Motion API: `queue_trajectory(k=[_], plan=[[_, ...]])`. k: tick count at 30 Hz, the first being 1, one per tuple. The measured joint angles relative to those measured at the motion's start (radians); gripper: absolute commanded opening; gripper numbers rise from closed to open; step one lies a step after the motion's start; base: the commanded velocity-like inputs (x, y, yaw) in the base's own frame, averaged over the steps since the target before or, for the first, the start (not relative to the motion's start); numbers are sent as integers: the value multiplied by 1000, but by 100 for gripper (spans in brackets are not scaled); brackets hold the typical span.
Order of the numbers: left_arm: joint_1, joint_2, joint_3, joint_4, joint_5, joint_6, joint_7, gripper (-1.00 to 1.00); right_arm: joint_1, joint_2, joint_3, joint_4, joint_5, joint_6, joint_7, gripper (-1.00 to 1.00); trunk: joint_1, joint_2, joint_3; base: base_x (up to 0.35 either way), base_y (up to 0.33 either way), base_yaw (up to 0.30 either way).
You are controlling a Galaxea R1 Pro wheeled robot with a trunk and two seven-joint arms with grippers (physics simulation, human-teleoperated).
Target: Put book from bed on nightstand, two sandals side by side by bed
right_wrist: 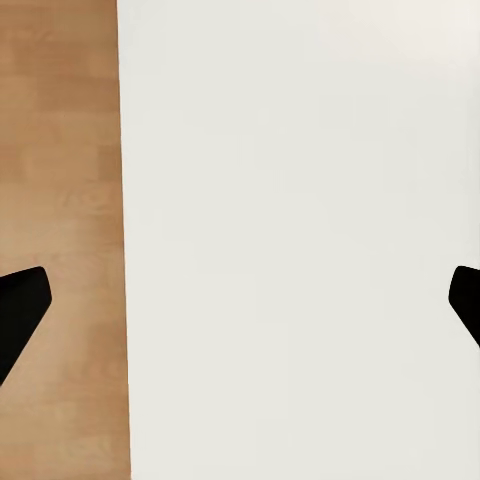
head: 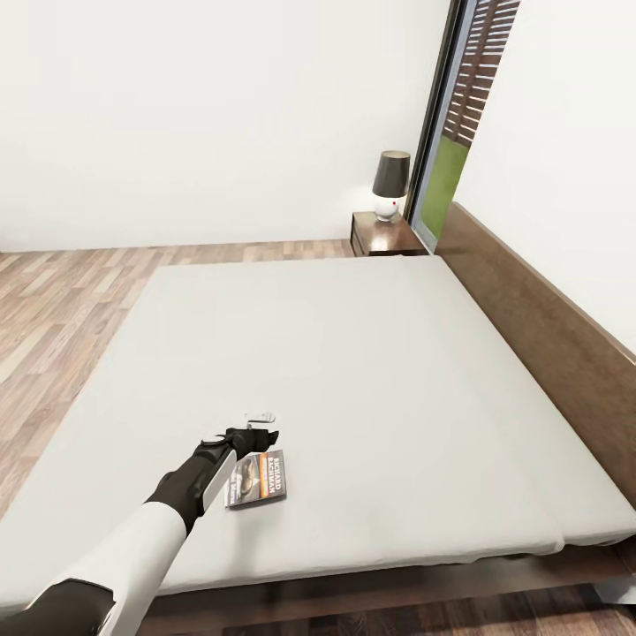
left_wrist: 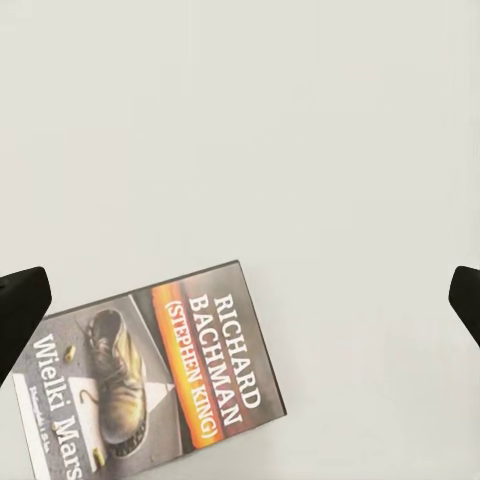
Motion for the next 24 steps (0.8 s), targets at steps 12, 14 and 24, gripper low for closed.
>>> queue_trajectory(k=[12, 14, 24], plan=[[0, 0, 0, 0, 0, 0, 0, 100, 0, -1, 0, 0, 0, 0, 0, 100, 0, 0, -10, 0, 0, 11], [0, 0, 0, 0, 0, 0, 0, 100, 0, -1, 0, 0, 0, 0, 0, 100, 0, 0, -13, 0, 0, 86], [0, 0, 0, 0, 0, 0, -1, 100, 0, -1, 0, 0, 0, -1, 0, 100, 0, 0, -23, 0, 0, 72]])
